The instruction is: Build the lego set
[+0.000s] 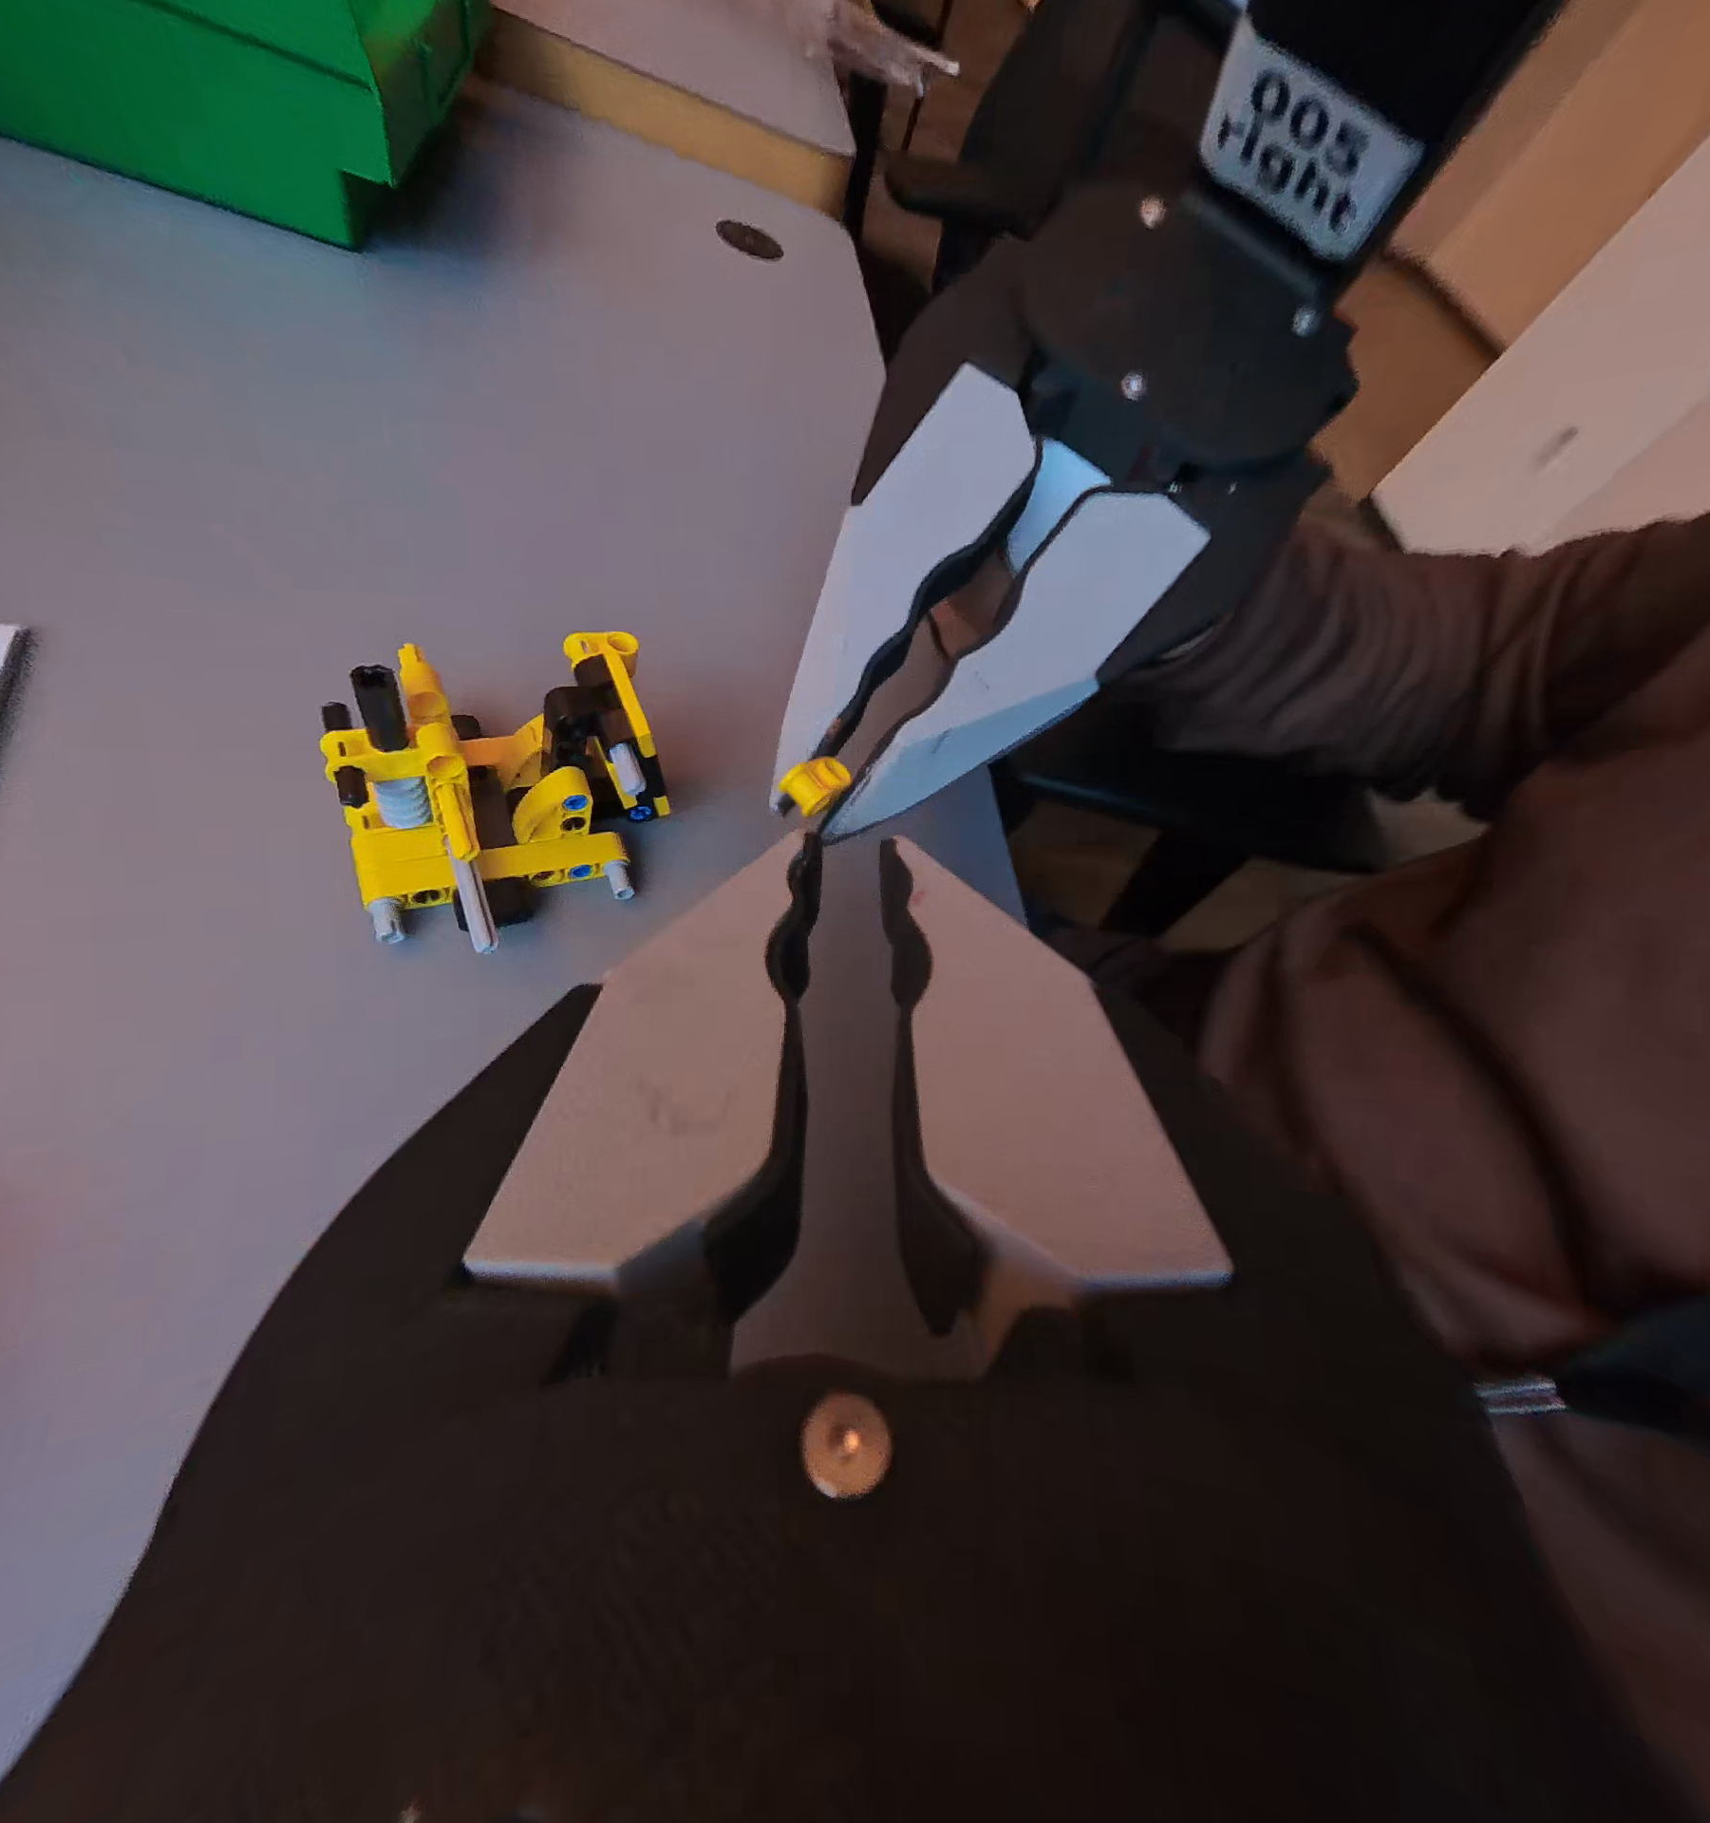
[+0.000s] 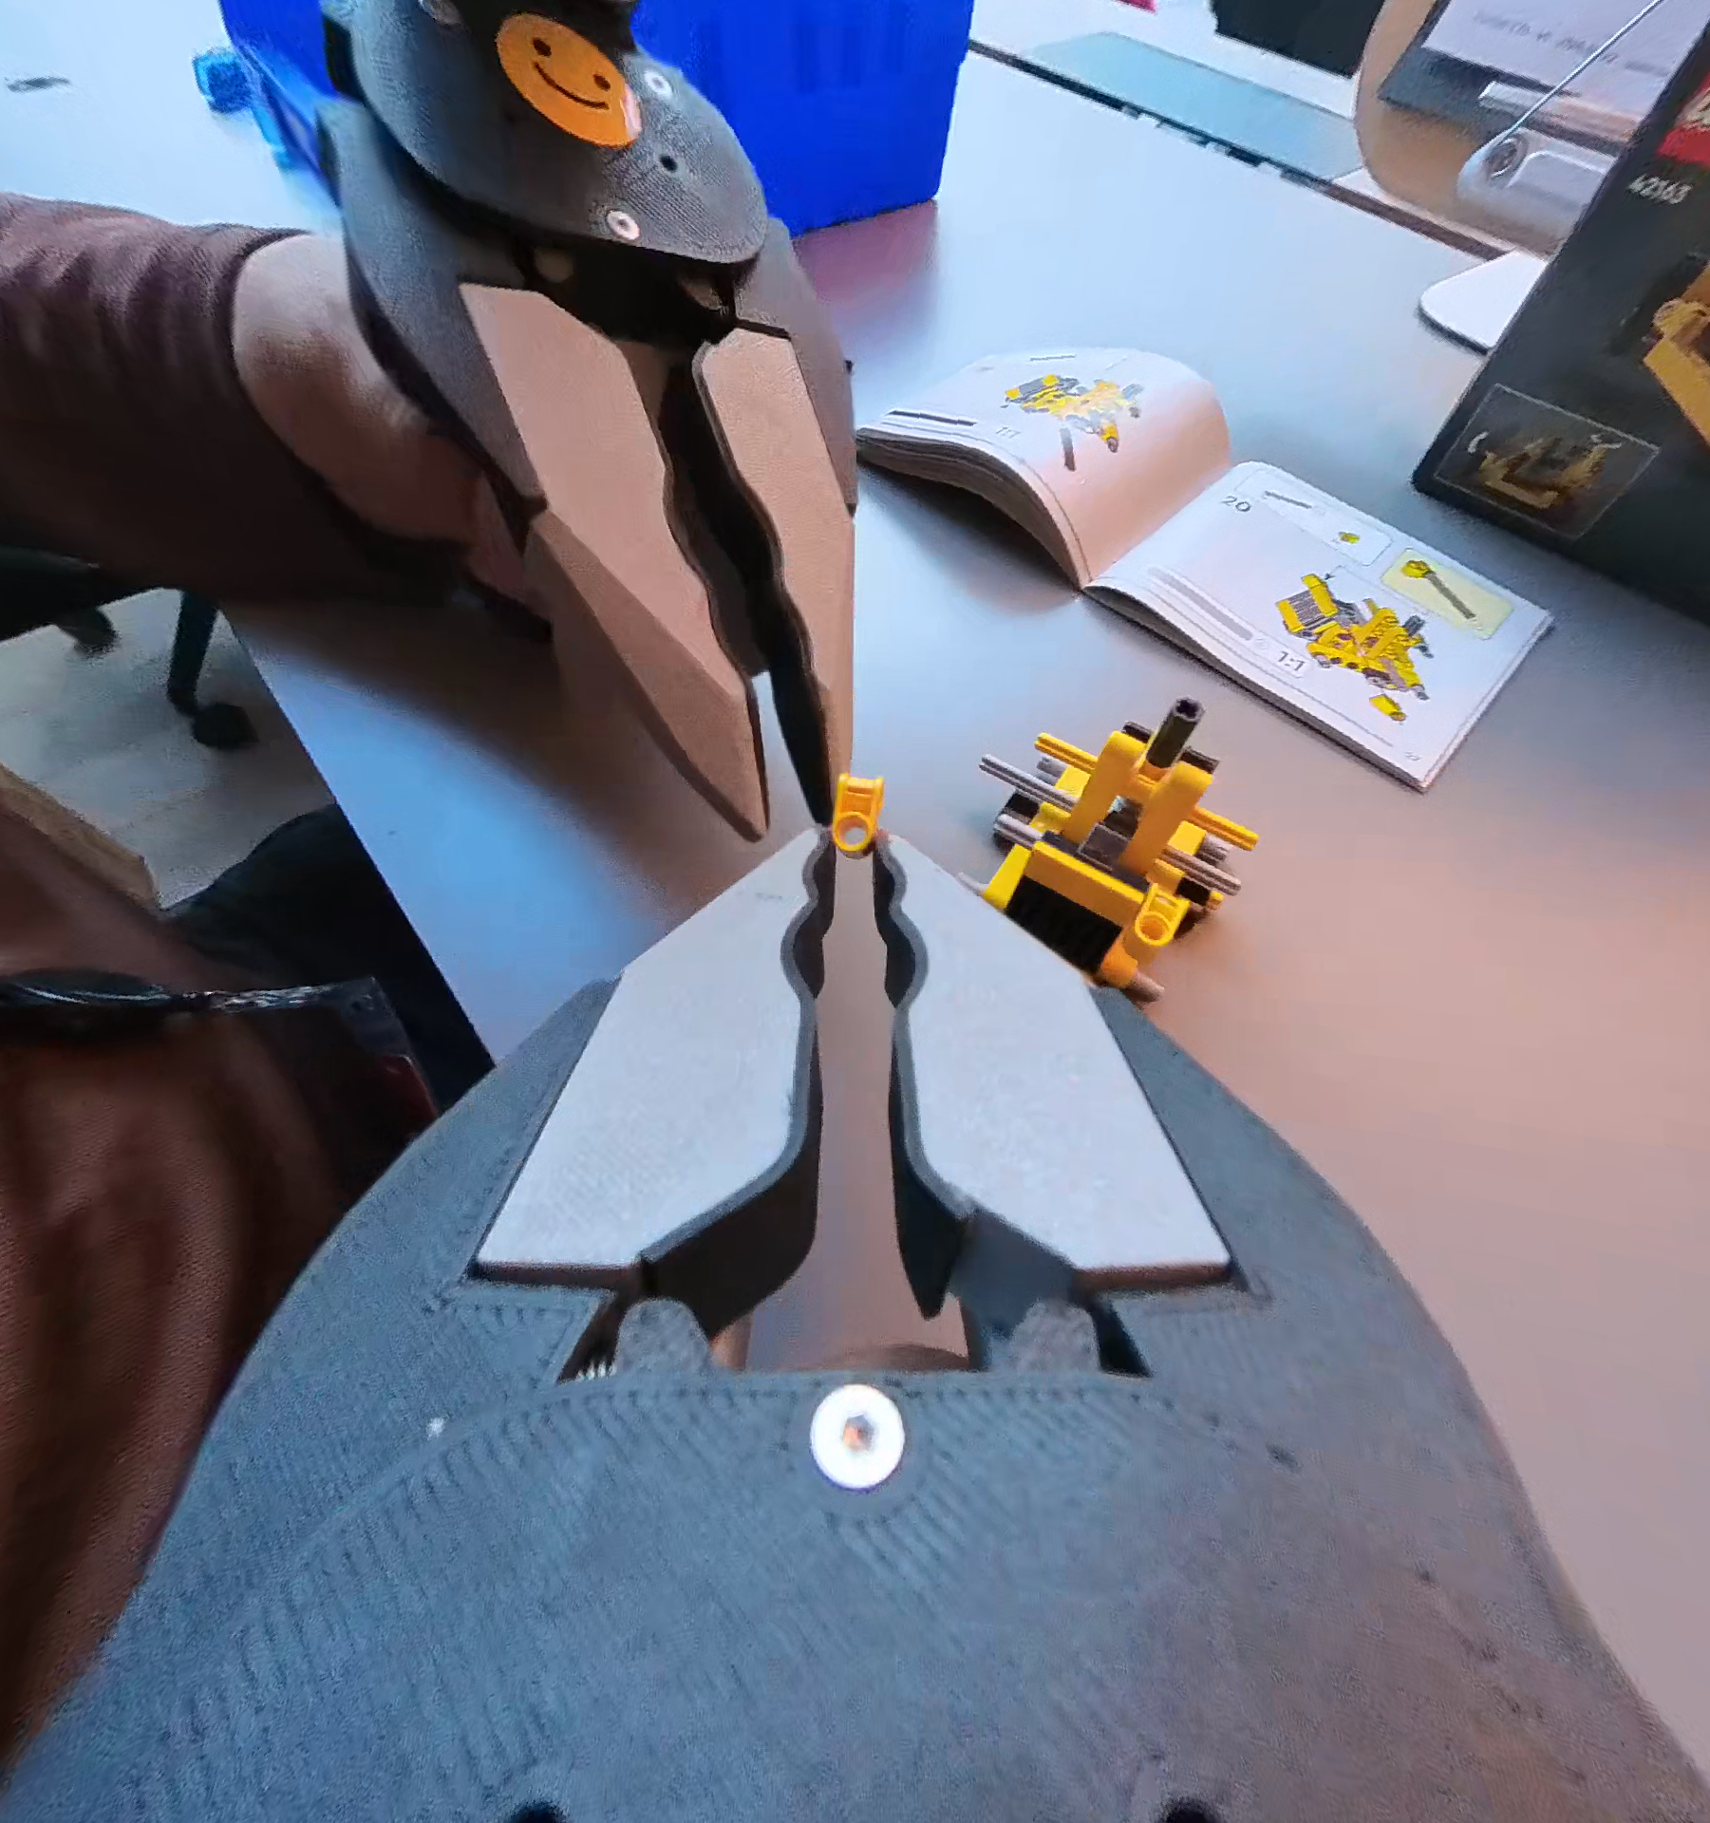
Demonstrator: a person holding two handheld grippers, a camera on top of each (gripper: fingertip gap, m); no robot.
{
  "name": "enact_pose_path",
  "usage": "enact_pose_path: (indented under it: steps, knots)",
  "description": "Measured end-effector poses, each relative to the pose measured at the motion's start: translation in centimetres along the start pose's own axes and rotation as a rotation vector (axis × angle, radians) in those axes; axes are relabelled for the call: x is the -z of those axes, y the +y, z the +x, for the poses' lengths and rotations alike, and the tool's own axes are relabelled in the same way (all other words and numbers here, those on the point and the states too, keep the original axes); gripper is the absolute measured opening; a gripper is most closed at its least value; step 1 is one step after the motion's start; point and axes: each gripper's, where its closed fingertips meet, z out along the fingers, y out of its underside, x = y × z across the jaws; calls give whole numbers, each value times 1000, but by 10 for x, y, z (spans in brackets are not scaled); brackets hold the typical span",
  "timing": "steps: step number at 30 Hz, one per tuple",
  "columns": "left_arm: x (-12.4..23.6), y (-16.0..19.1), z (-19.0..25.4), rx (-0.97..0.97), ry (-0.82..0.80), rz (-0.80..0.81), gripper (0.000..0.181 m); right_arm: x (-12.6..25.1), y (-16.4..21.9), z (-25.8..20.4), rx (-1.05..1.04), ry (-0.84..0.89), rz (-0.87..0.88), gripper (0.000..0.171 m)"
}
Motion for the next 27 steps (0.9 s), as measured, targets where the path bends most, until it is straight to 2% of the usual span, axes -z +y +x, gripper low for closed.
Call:
enact_pose_path:
  steps: [1,8,12,17,19,24,27]
  knots:
    - [1,-2,1,35,25,17,8,1,0,1,12,14,6,4]
    - [5,-14,9,239,193,122,11,4,-8,4,208,173,30,4]
    - [5,-16,8,264,210,139,2,7,-12,3,322,243,34,4]
    - [4,-18,2,237,157,150,5,6,-10,9,287,265,30,4]
    - [5,-19,-7,126,46,146,19,4,-7,9,227,231,24,4]
    - [11,-5,-33,-413,-347,-38,25,2,1,6,-43,70,1,4]
    - [8,-14,-24,-603,-447,-37,29,4,-4,5,-191,8,36,4]
